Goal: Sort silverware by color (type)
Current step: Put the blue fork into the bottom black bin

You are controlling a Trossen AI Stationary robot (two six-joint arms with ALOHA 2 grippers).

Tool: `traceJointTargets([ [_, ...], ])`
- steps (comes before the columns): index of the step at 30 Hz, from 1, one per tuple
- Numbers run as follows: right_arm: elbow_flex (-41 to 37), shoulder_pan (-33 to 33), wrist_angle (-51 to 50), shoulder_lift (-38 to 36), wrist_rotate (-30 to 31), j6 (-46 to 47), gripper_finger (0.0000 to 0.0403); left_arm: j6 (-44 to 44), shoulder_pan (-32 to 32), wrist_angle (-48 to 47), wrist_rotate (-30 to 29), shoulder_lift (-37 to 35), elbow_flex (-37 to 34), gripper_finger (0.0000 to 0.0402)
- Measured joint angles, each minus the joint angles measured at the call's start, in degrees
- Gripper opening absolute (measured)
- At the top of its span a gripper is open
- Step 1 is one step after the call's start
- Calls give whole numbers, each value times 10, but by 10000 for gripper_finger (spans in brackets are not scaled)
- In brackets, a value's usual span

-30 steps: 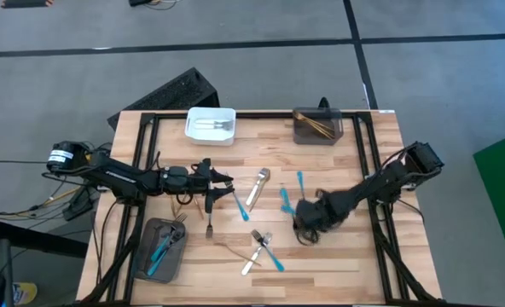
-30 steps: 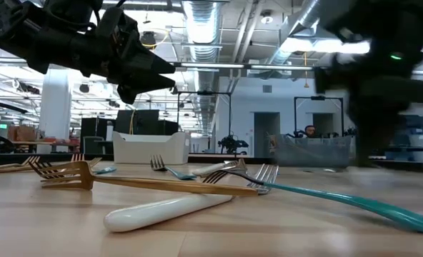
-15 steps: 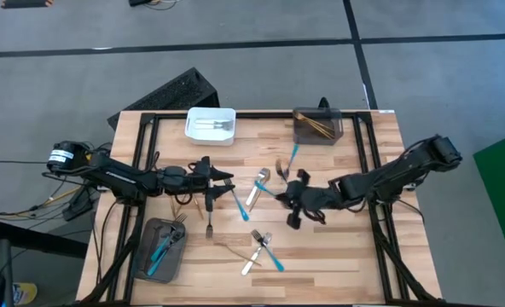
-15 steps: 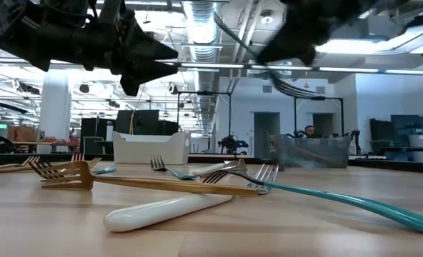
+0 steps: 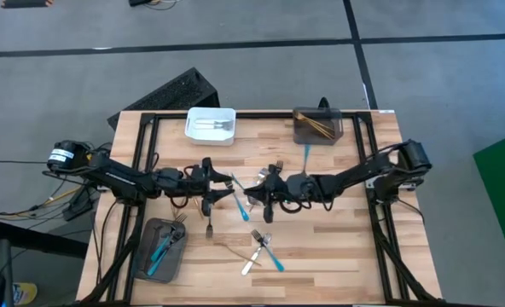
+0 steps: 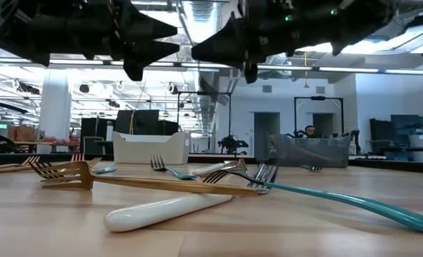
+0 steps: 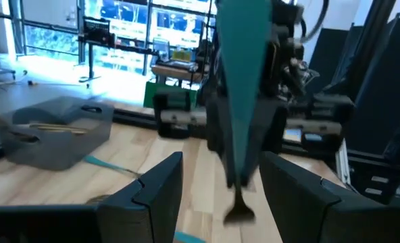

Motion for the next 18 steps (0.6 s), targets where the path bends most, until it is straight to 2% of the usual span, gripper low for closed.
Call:
traceJointTargets([
  [5, 0, 1, 51, 32, -1, -21, 18, 20, 0, -3, 0, 0, 14, 183],
  [14, 2, 2, 83, 42, -1, -31, 19, 36, 0, -39, 14, 0, 44, 180],
  [18, 2, 2, 87, 42, -4, -35, 24, 36, 0, -41, 14, 0, 45, 143],
])
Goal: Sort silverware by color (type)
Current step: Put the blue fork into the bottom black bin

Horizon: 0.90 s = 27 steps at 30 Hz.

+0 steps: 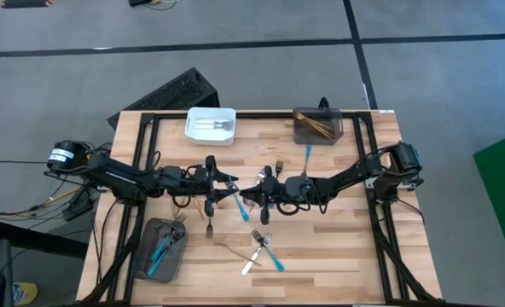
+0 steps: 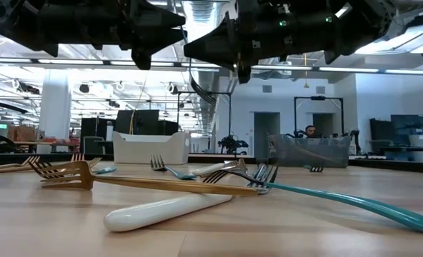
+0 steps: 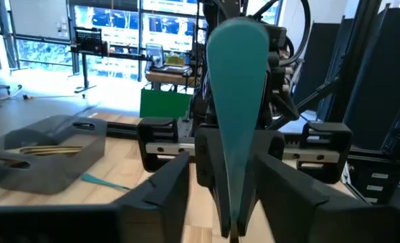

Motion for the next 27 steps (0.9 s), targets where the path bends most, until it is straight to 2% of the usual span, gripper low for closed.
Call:
traceJointTargets([
  [5, 0, 0, -1, 0, 0, 0, 46, 17, 0, 0, 8, 0, 0, 31],
  [6, 0, 0, -1, 0, 0, 0, 51, 17, 0, 0, 10, 0, 0, 18],
  [11, 0, 0, -10, -5, 16, 1, 81, 20, 0, -14, 15, -11, 0, 16],
  [14, 0, 0, -81, -38, 45, 5, 92, 8, 0, -82, 15, -55, 0, 15],
  [17, 0, 0, -196, -80, 76, 20, 97, -31, 0, -222, 9, -137, 3, 14],
  [20, 0, -1, -291, -119, 105, 41, 97, -105, -8, -443, 11, -223, 31, 14],
  [24, 0, 0, -378, -162, 147, 64, 98, -223, -20, -731, 103, -300, 90, 17],
  [27, -1, -3, -409, -181, 168, 65, 98, -291, -45, -849, 130, -336, 129, 19],
])
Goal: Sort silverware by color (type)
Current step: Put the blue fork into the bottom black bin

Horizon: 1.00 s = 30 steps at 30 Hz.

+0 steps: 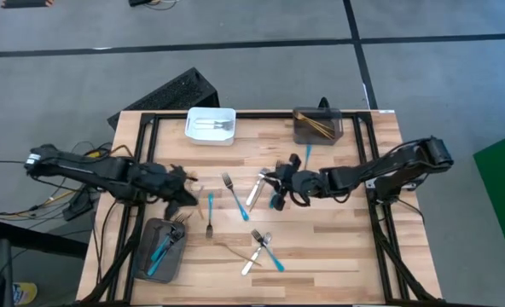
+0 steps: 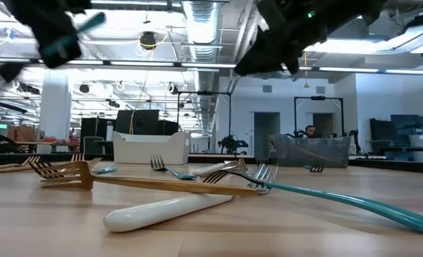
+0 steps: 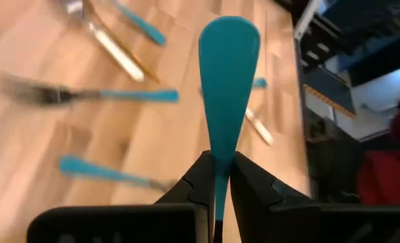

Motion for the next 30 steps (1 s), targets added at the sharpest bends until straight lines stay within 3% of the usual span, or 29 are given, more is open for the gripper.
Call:
traceJointTargets([
  [4, 1, -7, -5, -15, 5, 4, 98, -54, -50, -86, -4, -28, 41, 19],
  [9, 1, -11, -38, -14, 5, 34, 98, -120, -122, -150, -47, -30, 39, 19],
  [18, 1, -31, -156, -14, 5, 124, 98, -268, -206, -113, -89, -1, -34, 26],
  [24, 1, -55, -203, -14, 6, 193, 103, -298, -225, -140, -115, 7, -35, 77],
  [30, 1, -88, -278, -12, 6, 296, 133, -294, -225, -147, -114, 6, -35, 143],
])
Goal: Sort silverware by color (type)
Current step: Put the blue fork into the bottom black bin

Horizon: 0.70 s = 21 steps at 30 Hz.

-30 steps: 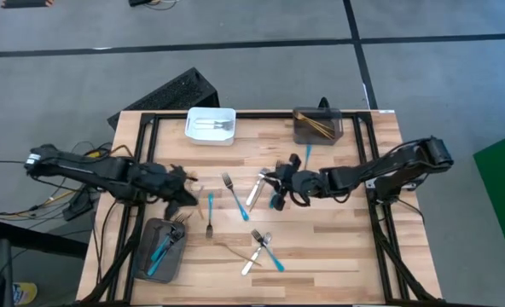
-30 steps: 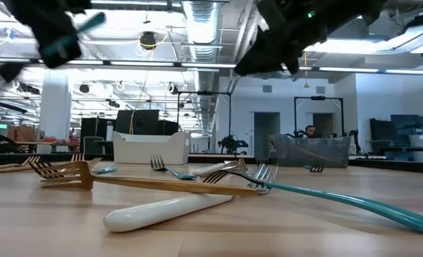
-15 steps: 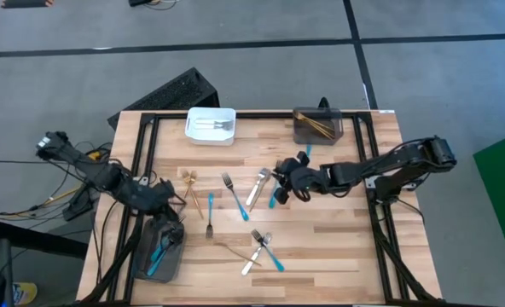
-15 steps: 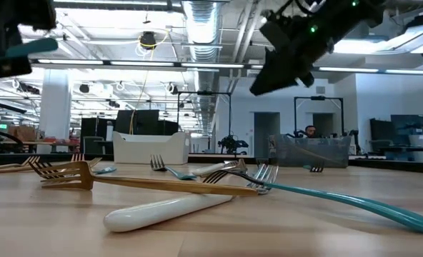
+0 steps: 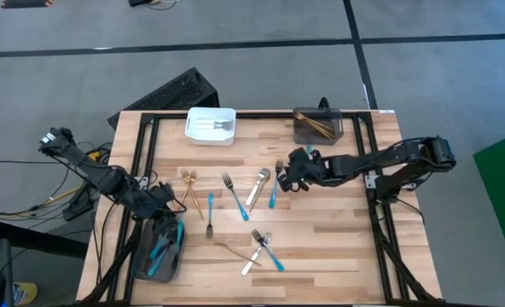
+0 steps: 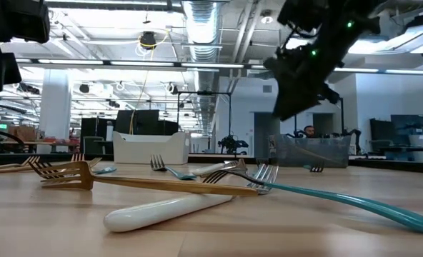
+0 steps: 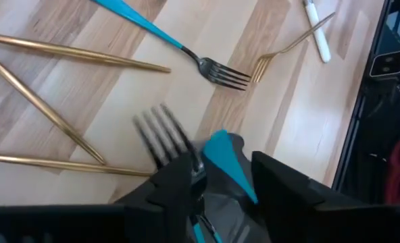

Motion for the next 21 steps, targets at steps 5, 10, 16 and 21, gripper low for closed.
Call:
traceJointTargets([
  [5, 0, -33, -82, 4, -1, 55, 165, -2, 5, -1, -11, -2, 0, 167],
  [10, 0, -66, -142, 33, -6, 129, 190, 31, 5, 13, -50, -2, 0, 169],
  [16, 0, -107, -158, 105, -48, 169, 196, 103, 5, 36, -131, -2, 0, 169],
  [21, 3, -123, -145, 160, -47, 172, 180, 126, 5, 36, -186, 0, 0, 169],
])
